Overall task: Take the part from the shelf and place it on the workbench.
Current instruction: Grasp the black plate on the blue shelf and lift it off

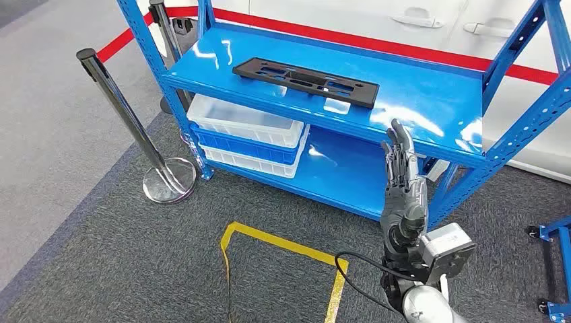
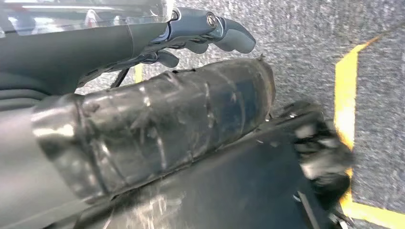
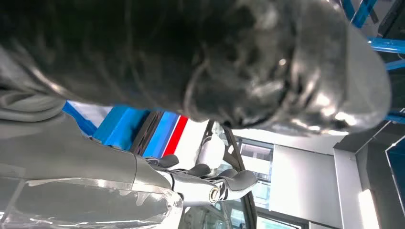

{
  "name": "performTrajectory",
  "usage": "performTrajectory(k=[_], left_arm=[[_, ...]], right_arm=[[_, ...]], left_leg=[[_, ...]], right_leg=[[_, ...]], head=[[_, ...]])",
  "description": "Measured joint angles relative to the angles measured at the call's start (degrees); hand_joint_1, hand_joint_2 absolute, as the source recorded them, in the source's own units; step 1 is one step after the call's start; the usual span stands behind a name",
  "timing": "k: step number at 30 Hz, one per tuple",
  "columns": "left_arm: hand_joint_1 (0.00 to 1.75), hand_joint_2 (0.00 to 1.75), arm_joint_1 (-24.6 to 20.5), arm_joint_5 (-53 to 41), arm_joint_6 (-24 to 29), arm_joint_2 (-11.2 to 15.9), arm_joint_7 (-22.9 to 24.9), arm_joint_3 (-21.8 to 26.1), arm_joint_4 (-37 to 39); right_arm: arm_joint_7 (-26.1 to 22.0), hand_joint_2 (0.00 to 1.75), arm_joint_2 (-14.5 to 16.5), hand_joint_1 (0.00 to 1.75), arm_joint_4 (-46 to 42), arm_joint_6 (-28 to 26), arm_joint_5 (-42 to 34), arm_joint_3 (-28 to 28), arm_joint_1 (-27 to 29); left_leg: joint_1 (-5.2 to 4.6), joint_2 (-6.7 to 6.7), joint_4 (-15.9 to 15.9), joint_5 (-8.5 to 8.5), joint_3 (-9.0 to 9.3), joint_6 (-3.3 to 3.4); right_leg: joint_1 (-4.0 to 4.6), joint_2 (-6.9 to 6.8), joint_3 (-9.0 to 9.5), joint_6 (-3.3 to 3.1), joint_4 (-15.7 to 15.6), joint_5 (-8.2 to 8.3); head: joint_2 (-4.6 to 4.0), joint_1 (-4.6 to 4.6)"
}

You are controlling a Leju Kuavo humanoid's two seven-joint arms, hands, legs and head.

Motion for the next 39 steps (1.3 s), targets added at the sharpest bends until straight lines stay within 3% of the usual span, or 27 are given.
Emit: performTrajectory(k=[4,6,9,10,11,12,13,15,17,19,21,24,26,27,28,29,31,34,36,37,39], left_arm=[[0.0,0.0,0.09,0.29,0.05,-0.01,-0.03,-0.01,0.0],[0.0,0.0,0.13,0.49,0.16,-0.01,-0.1,-0.01,0.0],[0.0,0.0,0.0,0.62,0.25,-0.03,-0.17,-0.01,0.0],[0.0,0.0,0.02,0.73,0.29,-0.03,-0.22,-0.01,0.0],[0.0,0.0,0.07,0.94,0.34,-0.03,-0.34,-0.01,0.0],[0.0,0.0,0.15,1.2,0.4,-0.03,-0.48,-0.01,0.0],[0.0,0.0,0.19,1.49,0.48,-0.04,-0.65,-0.01,0.0],[0.0,0.0,0.16,1.89,0.58,-0.04,-0.94,-0.01,0.0],[0.0,0.0,0.06,2.08,0.75,-0.03,-1.19,-0.01,0.0],[0.0,0.0,0.08,2.21,0.96,-0.03,-1.46,-0.01,0.0],[0.0,0.0,0.13,2.24,1.1,-0.1,-1.71,-0.01,0.0],[0.0,0.0,0.11,1.96,1.22,-0.35,-1.97,-0.01,0.0],[0.0,0.0,0.2,1.55,1.22,-0.46,-1.96,-0.01,0.0],[0.0,0.0,0.25,1.23,1.19,-0.51,-1.87,-0.01,0.0],[0.0,0.0,0.27,0.84,1.14,-0.52,-1.75,-0.01,0.0],[0.0,0.0,0.25,0.49,1.08,-0.54,-1.62,-0.01,0.0],[0.0,0.0,0.12,-0.14,0.95,-0.54,-1.34,-0.02,0.0],[0.0,0.0,0.07,-0.65,0.8,-0.54,-0.83,-0.1,0.0],[0.0,0.0,0.19,-0.86,0.62,-0.52,-0.52,-0.12,0.01],[0.0,0.0,0.18,-0.94,0.47,-0.51,-0.46,-0.13,0.02],[0.0,0.0,0.07,-1.02,0.12,-0.51,-0.37,-0.14,0.02]], right_arm=[[-0.49,0.0,0.04,0.0,0.06,0.38,-0.92,0.02,-0.11],[-0.85,0.0,0.07,0.0,0.1,0.67,-1.32,0.04,-0.25],[-1.14,0.0,0.07,0.0,0.33,0.79,-1.69,0.07,-0.4],[-1.28,0.0,0.07,0.0,0.46,0.93,-1.93,0.09,-0.4],[-1.52,0.0,0.07,0.0,0.62,1.17,-2.28,0.1,-0.42],[-1.87,0.0,0.07,0.0,0.78,1.53,-2.72,0.11,-0.5],[-2.22,0.0,0.07,0.0,0.91,1.94,-3.19,0.12,-0.63],[-2.85,0.0,0.11,0.0,1.26,2.72,-3.95,0.18,-1.11],[-3.2,0.0,0.26,0.0,1.61,3.25,-4.43,0.3,-1.54],[-3.29,0.0,0.49,0.0,1.89,3.61,-4.58,0.45,-1.84],[-3.23,0.0,0.68,0.0,2.03,3.79,-4.37,0.61,-2.31],[-2.75,0.0,0.9,0.0,2.1,3.66,-3.61,0.74,-2.72],[-2.12,0.0,0.96,0.0,2.2,3.22,-2.89,0.77,-2.72],[-1.85,0.0,0.96,0.0,2.25,2.93,-2.56,0.77,-2.71],[-1.6,0.0,0.96,0.0,2.26,2.59,-2.27,0.77,-2.7],[-1.46,0.0,0.96,0.0,2.26,2.27,-2.1,0.77,-2.69],[-1.32,0.0,0.95,0.0,2.23,1.78,-1.96,0.76,-2.56],[-1.32,0.0,0.94,0.0,2.22,1.7,-1.96,0.76,-2.21],[-1.4,0.0,0.93,0.0,2.25,1.92,-1.98,0.76,-2.08],[-1.44,0.0,0.93,0.0,2.27,2.02,-1.99,0.76,-2.04],[-1.47,0.0,0.94,0.0,2.35,2.11,-2.01,0.78,-1.8]], left_leg=[[-0.07,-0.13,-1.14,0.41,0.45,0.35],[0.29,-0.09,-2.56,0.91,1.35,0.67],[0.32,-0.08,-3.13,0.99,1.91,1.01],[0.29,-0.12,-2.99,0.84,1.92,1.04],[0.29,-0.17,-2.77,0.63,1.95,1.02],[0.33,-0.25,-2.43,0.33,2.01,0.93],[0.39,-0.35,-2.0,-0.03,2.08,0.77],[0.31,-0.54,-0.74,-0.9,1.81,0.25],[0.14,-0.71,0.12,-1.35,1.28,-0.26],[0.13,-0.76,0.33,-1.49,1.04,-0.57],[0.25,-0.59,2.06,-2.64,0.34,-1.13],[0.65,-0.25,11.55,-6.89,-4.44,-2.15],[0.77,-0.15,15.93,-7.52,-7.21,-2.28],[0.77,-0.14,15.31,-6.36,-7.23,-2.13],[0.72,-0.14,12.74,-4.39,-6.23,-1.81],[0.63,-0.14,9.2,-2.22,-4.68,-1.39],[0.22,-0.13,2.66,0.09,-1.52,-0.43],[-0.28,-0.19,-0.48,0.26,-0.11,0.32],[0.09,-0.11,-1.97,0.81,0.79,0.5],[0.25,-0.06,-2.76,1.08,1.34,0.66],[0.28,-0.02,-3.37,1.21,1.94,0.99]], right_leg=[[-0.15,-0.04,0.23,0.95,-0.58,0.11],[-0.06,0.02,-0.25,1.38,0.9,-1.1],[-0.07,0.1,-4.81,1.65,10.12,-5.49],[-0.09,0.09,-6.33,1.78,12.75,-6.07],[-0.13,0.09,-7.08,1.91,13.69,-5.61],[-0.2,0.08,-6.83,2.03,12.57,-4.06],[-0.31,0.08,-5.63,2.14,9.65,-1.86],[-0.45,0.2,-2.9,2.06,3.52,0.75],[-0.35,0.31,-1.98,1.55,1.34,0.7],[-0.3,0.31,-1.98,0.9,1.18,0.79],[-0.48,0.25,-1.81,0.32,1.05,0.81],[-0.54,0.07,-1.64,-0.16,1.01,0.64],[-0.46,0.04,-1.57,-0.27,1.01,0.53],[-0.4,0.07,-1.47,-0.29,1.01,0.46],[-0.31,0.13,-1.31,-0.3,1.0,0.38],[-0.22,0.19,-1.12,-0.3,0.98,0.29],[-0.1,0.23,-0.82,-0.05,0.72,0.19],[-0.32,0.23,-0.5,0.9,-0.17,0.46],[-0.2,0.18,-0.39,1.42,0.0,0.13],[-0.1,0.19,-0.95,1.57,1.37,-0.77],[0.0,0.21,-3.89,1.64,7.36,-3.82]], head=[[0.01,-0.15],[0.01,-0.03],[0.01,0.19],[0.01,0.2],[0.01,0.2],[0.01,0.2],[0.01,0.2],[0.01,0.28],[0.01,0.25],[0.02,0.15],[0.01,-0.07],[0.0,-0.5],[0.0,-0.5],[0.0,-0.51],[0.0,-0.52],[0.0,-0.52],[0.0,-0.44],[0.01,-0.44],[0.01,-0.4],[0.01,-0.34],[0.01,-0.21]])
